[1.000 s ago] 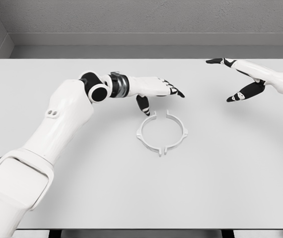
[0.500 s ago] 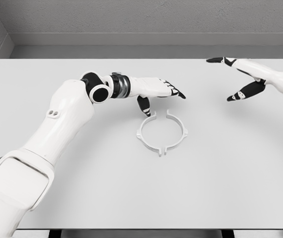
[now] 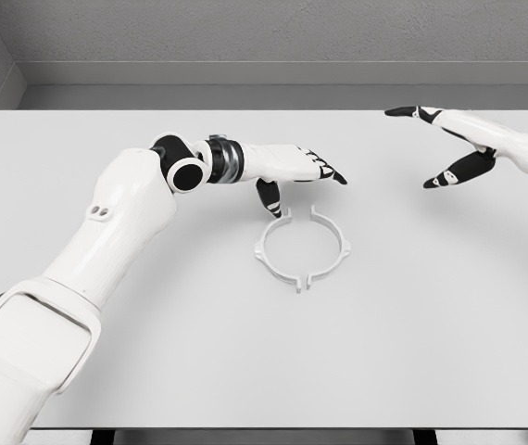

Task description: Assemble PVC drainage pipe clamps

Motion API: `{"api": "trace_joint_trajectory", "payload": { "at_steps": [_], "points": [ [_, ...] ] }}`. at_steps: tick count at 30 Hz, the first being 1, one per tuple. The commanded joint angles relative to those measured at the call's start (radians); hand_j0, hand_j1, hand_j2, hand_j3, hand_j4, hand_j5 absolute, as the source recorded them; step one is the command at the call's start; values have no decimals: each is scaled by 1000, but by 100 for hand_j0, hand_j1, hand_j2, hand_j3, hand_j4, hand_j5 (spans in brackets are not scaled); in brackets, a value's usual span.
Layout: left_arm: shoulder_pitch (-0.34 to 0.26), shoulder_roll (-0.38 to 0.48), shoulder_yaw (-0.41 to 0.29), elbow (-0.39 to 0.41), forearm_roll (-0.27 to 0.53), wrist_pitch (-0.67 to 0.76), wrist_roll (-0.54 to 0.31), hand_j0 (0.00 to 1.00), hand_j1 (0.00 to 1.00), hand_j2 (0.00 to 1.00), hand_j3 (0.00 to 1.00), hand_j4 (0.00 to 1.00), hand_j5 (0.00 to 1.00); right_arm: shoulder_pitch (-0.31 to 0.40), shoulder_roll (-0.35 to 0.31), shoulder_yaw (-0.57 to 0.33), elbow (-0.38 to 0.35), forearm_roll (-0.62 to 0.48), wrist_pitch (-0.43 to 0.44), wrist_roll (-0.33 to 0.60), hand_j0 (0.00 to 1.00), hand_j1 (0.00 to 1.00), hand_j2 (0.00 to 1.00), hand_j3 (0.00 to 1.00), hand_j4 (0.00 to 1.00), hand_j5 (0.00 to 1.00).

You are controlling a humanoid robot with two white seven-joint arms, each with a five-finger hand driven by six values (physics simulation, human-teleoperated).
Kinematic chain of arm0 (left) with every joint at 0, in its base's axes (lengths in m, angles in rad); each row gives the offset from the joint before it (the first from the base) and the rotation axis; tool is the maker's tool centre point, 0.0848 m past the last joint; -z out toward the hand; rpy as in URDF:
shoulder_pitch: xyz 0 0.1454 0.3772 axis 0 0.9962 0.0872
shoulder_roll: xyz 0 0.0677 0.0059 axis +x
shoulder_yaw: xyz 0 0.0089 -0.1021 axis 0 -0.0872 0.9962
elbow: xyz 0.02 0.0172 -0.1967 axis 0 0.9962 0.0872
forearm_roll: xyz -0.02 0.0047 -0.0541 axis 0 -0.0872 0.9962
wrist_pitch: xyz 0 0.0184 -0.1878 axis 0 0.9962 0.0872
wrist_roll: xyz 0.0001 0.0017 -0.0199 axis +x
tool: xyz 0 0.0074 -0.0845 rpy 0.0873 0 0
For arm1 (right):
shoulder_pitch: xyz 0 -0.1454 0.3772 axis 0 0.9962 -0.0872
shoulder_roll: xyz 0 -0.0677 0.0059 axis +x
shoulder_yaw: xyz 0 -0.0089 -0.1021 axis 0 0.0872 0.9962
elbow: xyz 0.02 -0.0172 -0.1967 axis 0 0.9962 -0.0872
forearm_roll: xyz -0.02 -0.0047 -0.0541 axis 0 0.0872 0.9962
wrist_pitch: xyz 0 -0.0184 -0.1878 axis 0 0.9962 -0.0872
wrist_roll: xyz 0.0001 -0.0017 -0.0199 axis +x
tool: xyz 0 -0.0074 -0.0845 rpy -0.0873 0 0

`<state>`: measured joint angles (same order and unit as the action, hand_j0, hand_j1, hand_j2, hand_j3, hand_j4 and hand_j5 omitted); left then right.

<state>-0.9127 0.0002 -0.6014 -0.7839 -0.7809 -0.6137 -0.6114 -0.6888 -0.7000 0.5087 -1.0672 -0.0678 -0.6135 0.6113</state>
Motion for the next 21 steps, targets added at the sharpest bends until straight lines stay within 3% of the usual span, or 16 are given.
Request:
{"api": "trace_joint_trajectory", "payload": {
  "at_steps": [1,10,11,13,14,16,18,20,21],
  "points": [
    [0,0,2,0,6,3,1,100,100,100,100,100,100,0,-1,-1,0,-7,3,0,100,100,100,100,100,100],
    [-9,0,2,2,6,3,1,100,100,100,100,100,100,0,-4,-1,-8,-7,3,0,100,100,100,100,100,100],
    [-31,0,12,2,8,3,1,100,100,100,100,100,100,0,-15,-1,-14,-9,3,0,100,100,100,100,100,100],
    [-69,0,49,-3,8,3,1,100,100,100,100,100,100,0,-16,-1,-17,-9,3,0,100,100,100,100,100,100],
    [-89,59,97,-6,12,3,1,100,100,100,100,100,100,0,-16,-1,-17,-9,3,0,100,100,100,100,100,100],
    [-75,181,218,-6,17,3,1,100,100,100,100,100,100,0,-16,2,-23,-9,3,0,100,100,100,100,100,100],
    [-12,221,324,-15,74,3,1,100,100,100,100,100,100,8,-9,7,-23,-7,3,0,100,100,100,100,100,100],
    [5,222,335,-58,74,3,1,100,100,100,100,100,100,8,-3,13,-23,-7,3,0,100,100,100,100,100,100],
    [2,236,335,-61,77,3,1,100,100,100,100,100,100,2,34,39,-23,-6,3,0,100,100,100,100,100,100]
  ]
}}
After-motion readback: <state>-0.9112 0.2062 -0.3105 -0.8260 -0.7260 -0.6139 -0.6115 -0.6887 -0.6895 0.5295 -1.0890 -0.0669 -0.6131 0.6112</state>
